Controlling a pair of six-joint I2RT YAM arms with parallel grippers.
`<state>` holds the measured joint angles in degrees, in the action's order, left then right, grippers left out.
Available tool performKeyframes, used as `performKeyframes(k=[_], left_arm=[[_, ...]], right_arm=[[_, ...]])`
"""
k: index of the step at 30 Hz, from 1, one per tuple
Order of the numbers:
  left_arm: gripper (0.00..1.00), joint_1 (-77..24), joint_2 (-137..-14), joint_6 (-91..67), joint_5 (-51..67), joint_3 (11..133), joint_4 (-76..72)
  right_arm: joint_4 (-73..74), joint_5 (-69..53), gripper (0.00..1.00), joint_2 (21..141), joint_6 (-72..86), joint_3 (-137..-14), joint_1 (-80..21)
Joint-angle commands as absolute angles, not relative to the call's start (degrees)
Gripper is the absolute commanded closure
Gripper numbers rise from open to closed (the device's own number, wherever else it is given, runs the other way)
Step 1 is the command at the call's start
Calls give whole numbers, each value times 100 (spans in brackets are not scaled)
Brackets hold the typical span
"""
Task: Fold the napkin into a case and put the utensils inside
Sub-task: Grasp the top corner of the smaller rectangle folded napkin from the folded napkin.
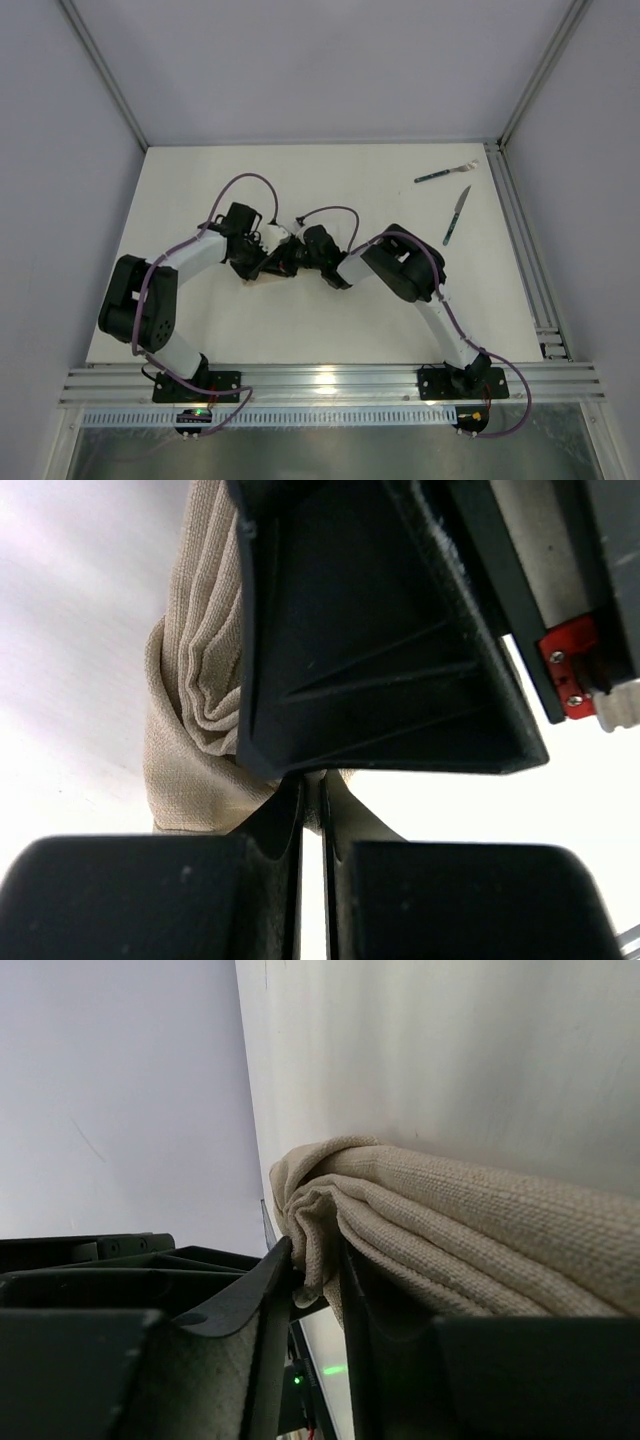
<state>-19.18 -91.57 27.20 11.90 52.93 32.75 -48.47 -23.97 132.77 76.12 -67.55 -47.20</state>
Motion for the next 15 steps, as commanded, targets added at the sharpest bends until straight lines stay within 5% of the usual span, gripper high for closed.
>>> performKeyframes(k=[1, 5, 7, 10, 15], left_arm=[[100, -1890, -9070, 2742, 896, 5194, 2971], [95, -1890, -9106, 2742, 1142, 5247, 3101], [74, -1890, -8957, 2769, 1458, 5405, 3408], [61, -1846, -8528, 2725, 1748, 5677, 3708], [56, -1583, -8183, 2611, 1829, 6038, 3920]], right_arm=[[-4808, -2434, 74, 13069, 7348, -6793, -4632], [-4658, -2496, 90, 13271, 7418, -7057, -4641], [-4684, -2487, 93, 13403, 7540, -7084, -4632], [-4685, -2408, 96, 13447, 7594, -7040, -4632], [-4693, -2382, 96, 13447, 7603, -7040, -4632]])
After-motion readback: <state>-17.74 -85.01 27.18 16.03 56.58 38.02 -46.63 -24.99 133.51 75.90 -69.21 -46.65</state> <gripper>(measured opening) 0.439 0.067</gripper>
